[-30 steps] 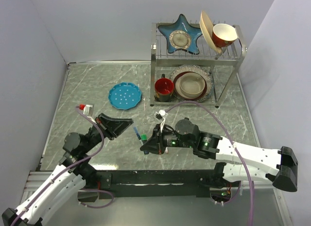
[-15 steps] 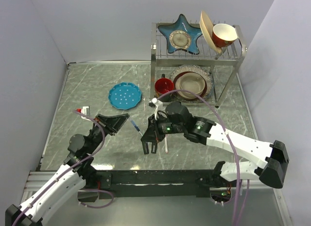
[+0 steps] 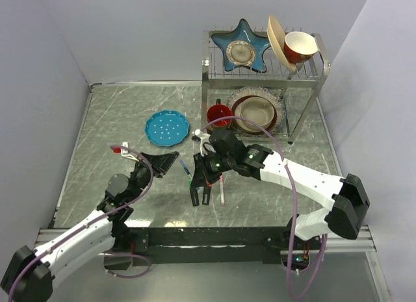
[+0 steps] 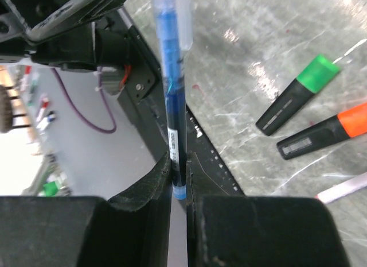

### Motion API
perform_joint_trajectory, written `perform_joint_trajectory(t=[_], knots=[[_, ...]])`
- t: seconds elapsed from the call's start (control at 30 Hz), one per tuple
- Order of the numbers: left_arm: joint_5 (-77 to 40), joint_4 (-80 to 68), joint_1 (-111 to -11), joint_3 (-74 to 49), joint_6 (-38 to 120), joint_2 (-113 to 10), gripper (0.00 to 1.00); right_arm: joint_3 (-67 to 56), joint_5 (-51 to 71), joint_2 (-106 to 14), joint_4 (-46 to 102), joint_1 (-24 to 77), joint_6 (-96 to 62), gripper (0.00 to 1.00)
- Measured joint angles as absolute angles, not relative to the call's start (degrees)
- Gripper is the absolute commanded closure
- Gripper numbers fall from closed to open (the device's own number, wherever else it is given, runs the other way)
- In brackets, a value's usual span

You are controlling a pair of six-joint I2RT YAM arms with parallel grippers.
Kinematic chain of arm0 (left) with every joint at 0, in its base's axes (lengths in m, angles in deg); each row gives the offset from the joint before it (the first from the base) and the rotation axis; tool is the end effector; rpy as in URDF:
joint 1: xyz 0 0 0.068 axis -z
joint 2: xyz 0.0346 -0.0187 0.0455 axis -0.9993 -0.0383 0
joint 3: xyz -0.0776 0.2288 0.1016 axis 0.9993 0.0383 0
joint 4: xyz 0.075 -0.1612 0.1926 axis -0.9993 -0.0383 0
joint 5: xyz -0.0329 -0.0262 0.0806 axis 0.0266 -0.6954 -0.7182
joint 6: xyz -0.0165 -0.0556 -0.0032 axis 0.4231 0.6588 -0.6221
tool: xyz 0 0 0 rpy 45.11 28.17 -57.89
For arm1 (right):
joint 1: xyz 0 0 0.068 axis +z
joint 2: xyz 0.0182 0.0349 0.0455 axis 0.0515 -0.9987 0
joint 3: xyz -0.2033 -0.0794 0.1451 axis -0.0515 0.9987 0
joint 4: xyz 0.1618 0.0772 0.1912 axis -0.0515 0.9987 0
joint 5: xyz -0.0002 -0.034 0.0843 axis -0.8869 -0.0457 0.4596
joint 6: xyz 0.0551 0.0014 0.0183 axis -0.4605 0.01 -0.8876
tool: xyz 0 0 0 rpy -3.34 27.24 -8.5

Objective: Insert the pens into the pen caps

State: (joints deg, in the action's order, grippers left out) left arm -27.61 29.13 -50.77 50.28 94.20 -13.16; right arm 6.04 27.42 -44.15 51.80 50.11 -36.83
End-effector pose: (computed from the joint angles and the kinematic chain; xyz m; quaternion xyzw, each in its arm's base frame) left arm 0.1418 -0.1061 0.2243 -0.1607 0.6239 -0.5899 0.4867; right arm 0.1730 0.2597 0.2864 -0.2932 0.8368 0.4205 0.1924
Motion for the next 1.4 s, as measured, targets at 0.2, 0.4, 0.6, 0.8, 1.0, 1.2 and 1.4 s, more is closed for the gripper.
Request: perform_joint_trajectory(t=[0.2, 0.4, 0.6, 0.8, 1.0, 1.2, 1.4], knots=[[-28.6, 38.0, -49.2, 50.2, 95.5, -18.1, 0.99, 7.6, 36.3, -44.3, 47.8, 46.7, -39.9, 1.0], [-29.3, 36.5, -46.2, 49.0, 94.3, -15.5, 0.99, 13.2, 45.8, -42.9, 37.2, 44.9, -43.8, 1.0], [-29.3, 35.5, -45.8, 47.5, 93.5, -15.9, 0.99, 15.7, 52.8, -42.8, 30.4, 42.5, -46.4, 1.0], [-29.7, 24.8, -44.8, 41.7, 90.2, -13.0, 0.99, 16.6, 54.2, -41.0, 28.1, 41.8, -44.9, 1.0], [-31.7, 13.6, -43.0, 33.6, 87.1, -14.6, 0.99, 18.4, 52.2, -38.3, 26.6, 41.3, -42.4, 0.71], [-24.7, -2.7, -40.8, 28.6, 84.5, -21.3, 0.99, 24.4, 42.4, -33.8, 17.6, 37.2, -42.0, 0.5], [-23.3, -16.9, -42.8, 22.9, 81.1, -25.2, 0.99, 35.8, 36.6, -21.7, 16.9, 36.5, -43.1, 0.4]])
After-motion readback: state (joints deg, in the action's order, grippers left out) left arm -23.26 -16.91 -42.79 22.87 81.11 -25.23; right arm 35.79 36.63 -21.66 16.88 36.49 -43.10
